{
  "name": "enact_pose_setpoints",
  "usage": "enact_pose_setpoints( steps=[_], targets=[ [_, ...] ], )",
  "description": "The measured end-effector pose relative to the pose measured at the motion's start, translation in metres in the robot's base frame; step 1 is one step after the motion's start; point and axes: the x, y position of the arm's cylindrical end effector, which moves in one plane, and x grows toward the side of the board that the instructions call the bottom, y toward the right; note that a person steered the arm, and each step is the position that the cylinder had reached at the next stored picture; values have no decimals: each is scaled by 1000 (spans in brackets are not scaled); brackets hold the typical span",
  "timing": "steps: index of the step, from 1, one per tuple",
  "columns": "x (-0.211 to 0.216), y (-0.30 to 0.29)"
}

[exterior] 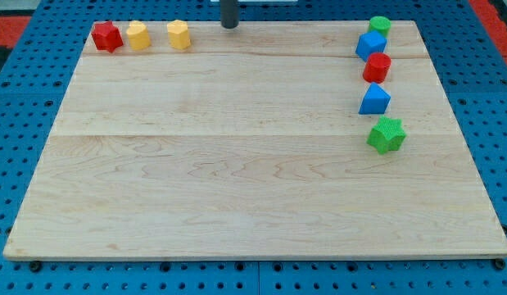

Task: Place the yellow hexagon at the bottom side of the green star

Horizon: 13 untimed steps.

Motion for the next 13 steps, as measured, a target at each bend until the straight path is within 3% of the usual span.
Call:
enact_pose_setpoints(
  steps=[2,3,4,8,9,10,11,13],
  targets=[
    [-2,-72],
    [18,-92],
    [54,-82],
    [114,39],
    [103,38],
    [83,-5],
    [139,-3],
    [224,57]
  ],
)
